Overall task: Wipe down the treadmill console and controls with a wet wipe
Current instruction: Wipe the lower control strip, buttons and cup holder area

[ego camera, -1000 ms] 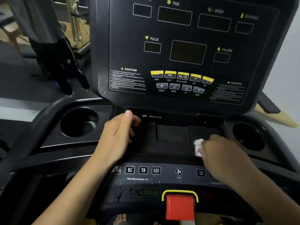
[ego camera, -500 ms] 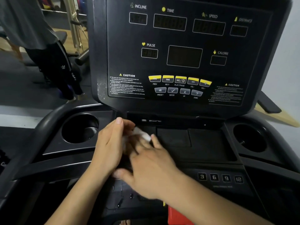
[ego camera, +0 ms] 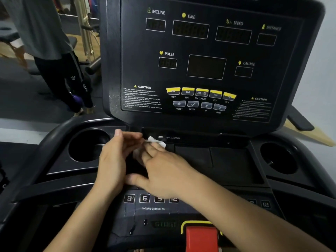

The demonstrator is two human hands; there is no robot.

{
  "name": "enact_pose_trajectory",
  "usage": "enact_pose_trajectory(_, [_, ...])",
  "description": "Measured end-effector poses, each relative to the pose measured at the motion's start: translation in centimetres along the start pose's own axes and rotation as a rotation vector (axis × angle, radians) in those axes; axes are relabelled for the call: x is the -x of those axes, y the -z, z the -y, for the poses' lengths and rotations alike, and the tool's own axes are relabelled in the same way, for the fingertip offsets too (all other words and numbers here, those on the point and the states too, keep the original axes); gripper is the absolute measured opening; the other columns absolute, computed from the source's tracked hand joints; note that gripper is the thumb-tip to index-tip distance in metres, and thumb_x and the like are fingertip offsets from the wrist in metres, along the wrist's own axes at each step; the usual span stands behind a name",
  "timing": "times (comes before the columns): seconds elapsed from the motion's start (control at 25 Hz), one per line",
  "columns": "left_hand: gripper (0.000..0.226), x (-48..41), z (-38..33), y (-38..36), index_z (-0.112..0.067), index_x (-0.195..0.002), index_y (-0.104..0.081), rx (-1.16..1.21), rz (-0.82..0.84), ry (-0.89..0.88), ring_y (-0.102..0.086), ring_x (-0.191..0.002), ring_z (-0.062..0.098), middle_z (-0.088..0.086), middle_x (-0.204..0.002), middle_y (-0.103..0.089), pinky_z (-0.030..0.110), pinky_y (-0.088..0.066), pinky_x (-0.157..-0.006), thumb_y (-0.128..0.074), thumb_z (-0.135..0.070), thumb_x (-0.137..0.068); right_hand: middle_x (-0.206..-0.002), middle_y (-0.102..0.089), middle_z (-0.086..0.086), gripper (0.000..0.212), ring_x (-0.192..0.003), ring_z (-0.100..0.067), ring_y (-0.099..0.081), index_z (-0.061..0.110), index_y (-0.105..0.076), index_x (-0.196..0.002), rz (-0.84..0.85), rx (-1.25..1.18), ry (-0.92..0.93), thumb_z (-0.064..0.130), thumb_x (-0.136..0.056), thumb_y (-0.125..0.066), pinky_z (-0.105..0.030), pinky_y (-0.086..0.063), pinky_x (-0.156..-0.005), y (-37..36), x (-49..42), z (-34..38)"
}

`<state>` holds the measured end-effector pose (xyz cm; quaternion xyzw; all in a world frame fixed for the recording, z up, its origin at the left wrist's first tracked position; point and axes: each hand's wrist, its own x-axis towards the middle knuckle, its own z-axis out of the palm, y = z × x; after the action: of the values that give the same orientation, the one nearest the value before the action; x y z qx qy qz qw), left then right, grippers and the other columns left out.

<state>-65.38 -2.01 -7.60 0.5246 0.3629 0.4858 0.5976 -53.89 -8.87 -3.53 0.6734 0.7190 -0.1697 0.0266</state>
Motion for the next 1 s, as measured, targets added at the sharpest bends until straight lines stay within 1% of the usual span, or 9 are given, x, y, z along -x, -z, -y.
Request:
enact_pose_trajectory(0.08, [0.053, 0.0, 0.2, 0.0, -0.007, -0.091, -0.068, 0.042, -0.028, 0.000, -0.069, -0.102, 0.025, 0.009, -0.099, -0.074, 0.041, -0.049, -0.099, -0.032, -0.045, -0.097, -0.157, -0.029, -0.003, 0.073, -0.146, -0.021, -0.018, 0.020, -0.035, -0.149, -0.067, 0.015, -0.016, 0.067, -0.094, -0.026, -0.039, -0.027, -0.117, 0.2, -0.2, -0.4])
enact_pose_trajectory(0.2, [0.052, 0.1, 0.2, 0.0, -0.008, -0.090, -0.068, 0.100, -0.080, -0.023, -0.067, -0.106, 0.026, 0.008, -0.099, -0.074, 0.038, -0.050, -0.098, -0.032, -0.045, -0.096, -0.130, -0.053, -0.003, 0.057, -0.126, -0.023, -0.041, 0.022, -0.057, -0.124, -0.106, 0.053, -0.045, 0.062, -0.097, -0.027, -0.039, -0.042, -0.098, 0.9, 1.9, 0.0])
enact_pose_trajectory(0.28, [0.051, -0.1, 0.2, 0.2, -0.009, -0.090, -0.068, 0.176, -0.144, -0.009, -0.067, -0.107, 0.027, 0.007, -0.098, -0.074, 0.039, -0.049, -0.100, -0.033, -0.046, -0.095, -0.120, -0.056, -0.002, 0.054, -0.118, -0.023, -0.045, 0.020, -0.061, -0.115, -0.068, 0.079, 0.021, 0.057, -0.100, -0.026, -0.040, -0.045, -0.094, 0.9, 3.1, 1.0])
enact_pose_trajectory(0.36, [0.050, -0.3, 0.3, 0.3, -0.011, -0.091, -0.068, 0.198, -0.188, -0.010, -0.067, -0.108, 0.024, 0.006, -0.100, -0.074, 0.037, -0.048, -0.102, -0.034, -0.047, -0.094, -0.124, -0.054, 0.000, 0.053, -0.124, -0.022, -0.042, 0.017, -0.061, -0.119, -0.051, 0.014, 0.096, 0.052, -0.101, -0.027, -0.042, -0.043, -0.100, 0.4, 2.5, 1.8])
enact_pose_trajectory(0.44, [0.048, -0.1, 0.4, 0.3, -0.015, -0.093, -0.069, 0.193, -0.214, -0.023, -0.066, -0.111, 0.021, 0.008, -0.106, -0.073, 0.037, -0.045, -0.104, -0.034, -0.049, -0.095, -0.141, -0.046, -0.001, 0.057, -0.137, -0.020, -0.034, 0.014, -0.051, -0.136, -0.050, 0.001, 0.085, 0.051, -0.101, -0.027, -0.040, -0.035, -0.111, -0.1, 0.8, 1.7])
enact_pose_trajectory(0.56, [0.046, 0.0, 0.2, 0.5, -0.020, -0.089, -0.070, 0.234, -0.243, -0.020, -0.067, -0.108, 0.017, 0.002, -0.101, -0.074, 0.032, -0.046, -0.099, -0.033, -0.048, -0.096, -0.164, -0.013, 0.002, 0.069, -0.151, -0.014, -0.006, 0.015, -0.023, -0.155, -0.063, 0.084, 0.014, 0.057, -0.100, -0.024, -0.035, -0.014, -0.121, -0.2, -0.6, 0.7])
enact_pose_trajectory(0.76, [0.042, -0.2, -0.4, 0.8, -0.016, -0.090, -0.060, 0.450, -0.428, 0.048, -0.065, -0.100, 0.016, 0.000, -0.096, -0.068, 0.034, -0.044, -0.096, -0.026, -0.036, -0.107, -0.142, -0.045, 0.011, 0.072, -0.141, -0.009, -0.026, 0.020, -0.051, -0.134, -0.063, 0.013, 0.085, 0.066, -0.092, -0.014, -0.029, -0.034, -0.109, 0.5, 2.1, 2.6])
enact_pose_trajectory(0.88, [0.037, -0.3, -0.4, 0.9, -0.016, -0.094, -0.058, 0.490, -0.456, 0.056, -0.065, -0.103, 0.015, 0.001, -0.101, -0.066, 0.033, -0.044, -0.097, -0.030, -0.038, -0.105, -0.161, -0.019, 0.009, 0.089, -0.147, -0.004, -0.009, 0.018, -0.025, -0.153, 0.007, -0.062, 0.058, 0.075, -0.086, -0.012, -0.024, -0.019, -0.117, 0.0, 3.0, 3.9])
enact_pose_trajectory(1.0, [0.036, -0.2, -0.3, 0.9, -0.019, -0.093, -0.061, 0.478, -0.441, 0.071, -0.066, -0.106, 0.015, -0.001, -0.102, -0.069, 0.031, -0.044, -0.096, -0.038, -0.048, -0.091, -0.164, 0.010, 0.008, 0.092, -0.148, -0.002, 0.012, 0.019, 0.000, -0.157, 0.017, -0.053, 0.041, 0.072, -0.082, -0.007, -0.018, 0.001, -0.113, -0.4, 3.0, 5.3])
